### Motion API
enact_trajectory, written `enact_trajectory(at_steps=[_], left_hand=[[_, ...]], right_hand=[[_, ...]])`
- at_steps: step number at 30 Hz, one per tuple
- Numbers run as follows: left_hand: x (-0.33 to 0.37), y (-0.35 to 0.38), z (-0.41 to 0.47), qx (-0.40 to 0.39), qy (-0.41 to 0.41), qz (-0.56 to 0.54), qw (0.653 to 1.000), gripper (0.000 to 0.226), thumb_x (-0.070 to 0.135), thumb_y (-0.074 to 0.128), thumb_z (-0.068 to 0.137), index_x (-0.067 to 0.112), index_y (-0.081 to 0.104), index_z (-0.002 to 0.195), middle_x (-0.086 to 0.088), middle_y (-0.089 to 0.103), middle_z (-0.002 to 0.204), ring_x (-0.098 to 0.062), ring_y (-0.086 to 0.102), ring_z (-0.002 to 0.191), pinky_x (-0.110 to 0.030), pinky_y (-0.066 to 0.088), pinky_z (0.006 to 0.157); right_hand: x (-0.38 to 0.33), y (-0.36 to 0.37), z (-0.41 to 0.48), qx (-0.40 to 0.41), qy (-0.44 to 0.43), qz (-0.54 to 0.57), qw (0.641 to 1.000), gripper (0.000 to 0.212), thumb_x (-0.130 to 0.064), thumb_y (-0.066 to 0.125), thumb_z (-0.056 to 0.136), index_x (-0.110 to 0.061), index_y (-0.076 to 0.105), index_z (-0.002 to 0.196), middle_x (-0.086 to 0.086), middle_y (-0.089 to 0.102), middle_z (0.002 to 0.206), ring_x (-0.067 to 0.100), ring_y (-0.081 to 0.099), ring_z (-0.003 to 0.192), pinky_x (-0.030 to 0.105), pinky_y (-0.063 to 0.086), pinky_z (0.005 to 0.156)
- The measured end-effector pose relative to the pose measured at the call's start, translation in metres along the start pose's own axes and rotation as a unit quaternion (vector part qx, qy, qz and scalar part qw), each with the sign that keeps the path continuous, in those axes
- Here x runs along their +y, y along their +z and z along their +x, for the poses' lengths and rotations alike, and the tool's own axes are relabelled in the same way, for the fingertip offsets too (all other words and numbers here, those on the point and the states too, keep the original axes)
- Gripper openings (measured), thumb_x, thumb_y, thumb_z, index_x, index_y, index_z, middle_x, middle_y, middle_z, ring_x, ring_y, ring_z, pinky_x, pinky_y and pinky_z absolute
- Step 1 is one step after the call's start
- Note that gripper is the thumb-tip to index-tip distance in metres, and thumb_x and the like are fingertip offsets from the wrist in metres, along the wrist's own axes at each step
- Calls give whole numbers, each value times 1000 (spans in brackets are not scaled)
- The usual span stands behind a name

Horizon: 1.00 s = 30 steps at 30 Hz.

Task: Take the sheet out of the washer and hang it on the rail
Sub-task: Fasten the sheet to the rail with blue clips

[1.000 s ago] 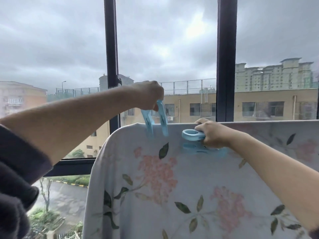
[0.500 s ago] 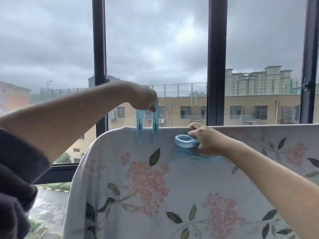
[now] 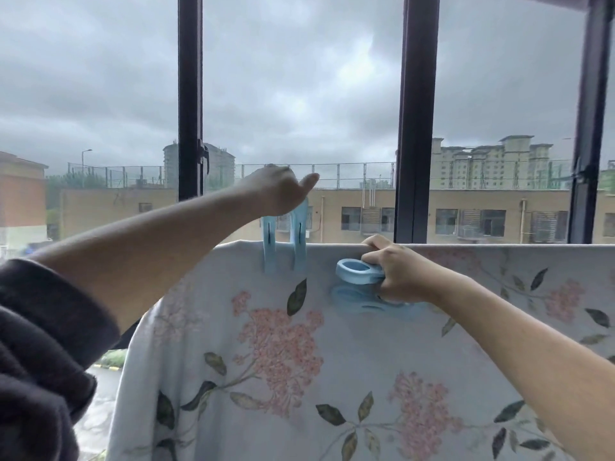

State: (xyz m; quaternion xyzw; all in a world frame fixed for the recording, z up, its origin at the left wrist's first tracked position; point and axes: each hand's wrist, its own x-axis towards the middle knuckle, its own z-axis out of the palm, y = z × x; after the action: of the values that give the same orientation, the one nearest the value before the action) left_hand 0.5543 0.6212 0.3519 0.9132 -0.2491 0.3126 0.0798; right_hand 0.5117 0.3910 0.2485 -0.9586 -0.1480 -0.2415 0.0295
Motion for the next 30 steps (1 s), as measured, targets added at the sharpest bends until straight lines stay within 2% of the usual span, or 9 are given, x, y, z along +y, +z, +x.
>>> enact_trajectory(at_steps=[4, 8, 12, 15, 17, 19, 21, 25, 30], left_hand=[[-6, 3, 3, 20, 6, 3, 1000, 68, 57, 18, 97, 8, 51, 63, -11, 54, 68, -22, 47, 60, -38, 51, 85], [7, 10, -16, 115, 26, 34, 992, 42, 46, 38, 96, 11, 59, 107, -8, 61, 108, -24, 57, 93, -40, 51, 85], [19, 40, -50, 290, 114, 157, 937, 51, 33, 59, 82, 13, 49, 128, -11, 40, 144, -28, 34, 136, -57, 18, 113], [29, 66, -74, 350, 151, 82, 921, 42, 25, 61, 80, 13, 57, 120, -11, 46, 141, -27, 39, 133, -57, 17, 114], [49, 94, -93, 355, 165, -18, 920, 27, 22, 60, 81, 12, 63, 106, -7, 59, 122, -23, 51, 116, -50, 30, 109], [72, 129, -116, 299, 162, -134, 931, 21, 27, 57, 81, 15, 66, 97, 0, 65, 105, -18, 56, 100, -36, 39, 98], [103, 168, -141, 197, 136, -250, 938, 27, 35, 56, 81, 18, 66, 99, 7, 65, 101, -11, 57, 96, -22, 41, 90], [194, 232, -180, -16, 75, -431, 899, 21, 42, 64, 78, 39, 61, 98, 31, 61, 99, 11, 55, 95, -3, 37, 83], [317, 274, -204, -137, 60, -559, 816, 37, 53, 62, 73, 35, 60, 105, 24, 65, 104, 0, 63, 97, -20, 50, 85]], right_hand=[[1, 1, 0, 4, -2, -6, 1000, 17, -8, 54, 71, -24, 50, 66, -5, 41, 125, 22, 56, 86, 37, 50, 78], [2, 7, -9, 11, -12, 10, 1000, 17, -11, 58, 74, -23, 50, 66, -12, 20, 150, 23, 57, 106, 38, 49, 83], [1, 25, -46, 75, -16, 52, 996, 21, -25, 63, 77, -24, 45, 65, -18, 1, 159, 16, 62, 94, 37, 49, 72], [4, 43, -79, 89, 8, 62, 994, 20, -39, 61, 73, -20, 56, 78, -8, 28, 152, 20, 61, 93, 36, 49, 71], [14, 54, -104, 77, 39, 90, 992, 25, -35, 59, 72, -16, 61, 88, -5, 53, 112, 23, 56, 82, 35, 47, 69], [25, 63, -129, 78, 75, 118, 987, 37, -41, 49, 68, -16, 63, 91, -6, 55, 89, 22, 53, 76, 33, 44, 67], [41, 68, -163, 63, 131, 120, 982, 56, -56, 34, 55, -20, 61, 89, -3, 59, 87, 22, 55, 76, 32, 44, 65], [84, 79, -244, -3, 200, 131, 971, 48, -58, 33, 51, -25, 52, 79, -2, 61, 81, 22, 57, 74, 32, 44, 64], [150, 64, -336, -47, 273, 158, 948, 22, -27, 51, 68, -28, 60, 88, -3, 65, 85, 22, 61, 80, 32, 48, 65]])
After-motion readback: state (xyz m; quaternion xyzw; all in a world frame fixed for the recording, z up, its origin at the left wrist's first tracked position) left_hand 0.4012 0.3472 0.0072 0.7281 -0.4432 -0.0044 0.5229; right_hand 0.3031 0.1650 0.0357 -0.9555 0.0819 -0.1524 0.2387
